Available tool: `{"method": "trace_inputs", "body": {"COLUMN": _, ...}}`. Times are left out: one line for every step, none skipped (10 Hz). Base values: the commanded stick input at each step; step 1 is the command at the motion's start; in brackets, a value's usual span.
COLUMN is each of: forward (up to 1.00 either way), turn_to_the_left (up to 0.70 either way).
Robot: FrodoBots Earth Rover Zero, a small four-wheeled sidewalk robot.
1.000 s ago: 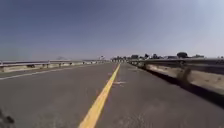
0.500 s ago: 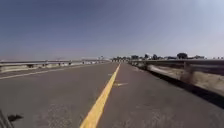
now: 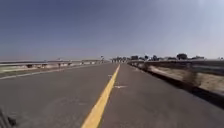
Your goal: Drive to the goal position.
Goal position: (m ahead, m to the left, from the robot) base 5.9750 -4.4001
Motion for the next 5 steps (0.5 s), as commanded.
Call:
{"method": "trace_inputs", "body": {"forward": 0.3, "turn_to_the_left": 0.0}}
{"method": "trace_inputs", "body": {"forward": 0.3, "turn_to_the_left": 0.0}}
{"method": "trace_inputs", "body": {"forward": 0.3, "turn_to_the_left": 0.0}}
{"method": "trace_inputs", "body": {"forward": 0.3, "turn_to_the_left": 0.0}}
{"method": "trace_inputs", "body": {"forward": 0.3, "turn_to_the_left": 0.0}}
